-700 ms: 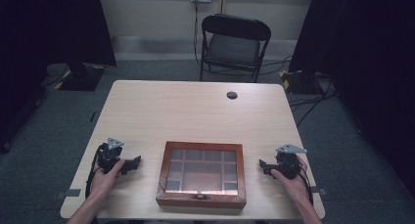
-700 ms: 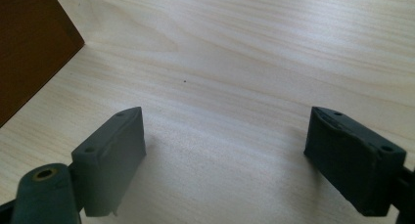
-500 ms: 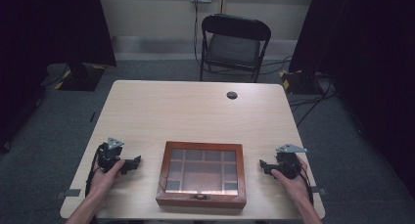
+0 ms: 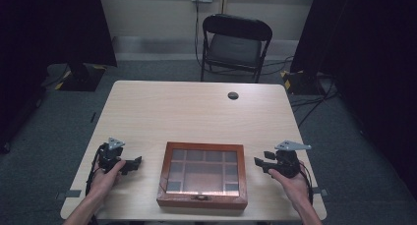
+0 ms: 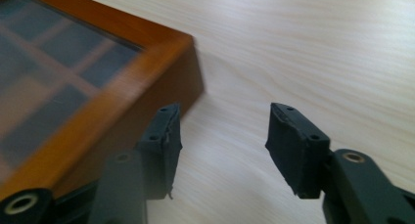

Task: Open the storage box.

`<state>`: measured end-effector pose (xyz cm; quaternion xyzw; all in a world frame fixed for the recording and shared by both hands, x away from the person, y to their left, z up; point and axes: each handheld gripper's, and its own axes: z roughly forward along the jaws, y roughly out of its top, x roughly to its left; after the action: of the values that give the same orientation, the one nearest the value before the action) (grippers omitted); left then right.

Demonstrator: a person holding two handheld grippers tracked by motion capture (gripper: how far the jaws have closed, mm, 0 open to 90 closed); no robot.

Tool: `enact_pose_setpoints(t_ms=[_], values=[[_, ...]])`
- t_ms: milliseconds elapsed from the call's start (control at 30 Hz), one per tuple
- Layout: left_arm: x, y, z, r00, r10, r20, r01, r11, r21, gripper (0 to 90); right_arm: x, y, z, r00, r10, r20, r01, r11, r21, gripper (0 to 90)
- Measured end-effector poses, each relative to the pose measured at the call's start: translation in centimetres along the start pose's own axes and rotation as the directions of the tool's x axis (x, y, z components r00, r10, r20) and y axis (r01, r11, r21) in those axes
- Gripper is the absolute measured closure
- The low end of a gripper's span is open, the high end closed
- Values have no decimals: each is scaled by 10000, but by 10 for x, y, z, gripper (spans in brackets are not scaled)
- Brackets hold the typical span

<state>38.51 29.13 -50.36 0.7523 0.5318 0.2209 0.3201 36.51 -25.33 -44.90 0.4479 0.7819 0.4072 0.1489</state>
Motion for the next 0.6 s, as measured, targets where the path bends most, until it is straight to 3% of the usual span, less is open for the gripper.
enact_pose_setpoints(t_ms=[167,267,300,367,400,433,467,500,600], values=[[2,1,1,9998,161,141,-161,9999,8,0,19,13,-8,9951,-498,-849,476,9985,-285,521],[2,1,1,9997,173,151,-173,9998,8,0,33,20,-9,9874,-842,-1340,785,9958,-470,546],[2,1,1,9997,172,150,-172,9999,6,0,44,24,-9,9801,-1037,-1692,964,9940,-512,564],[2,1,1,9997,171,149,-171,9999,6,0,49,25,-8,9761,-1167,-1835,1086,9927,-532,570],[2,1,1,9997,171,150,-171,9999,8,0,55,26,-7,9710,-1284,-2017,1202,9914,-521,578],[2,1,1,9997,171,151,-171,9999,8,0,67,28,-4,9588,-1509,-2408,1437,9885,-471,585],[2,1,1,9997,168,150,-169,9999,7,0,67,28,-4,9588,-1509,-2408,1437,9885,-471,596],[2,1,1,9997,172,149,-172,9999,7,0,73,28,-3,9518,-1627,-2599,1569,9867,-433,608],[2,1,1,9997,171,151,-171,9999,8,0,92,29,3,9248,-1949,-3267,1944,9803,-345,649]])
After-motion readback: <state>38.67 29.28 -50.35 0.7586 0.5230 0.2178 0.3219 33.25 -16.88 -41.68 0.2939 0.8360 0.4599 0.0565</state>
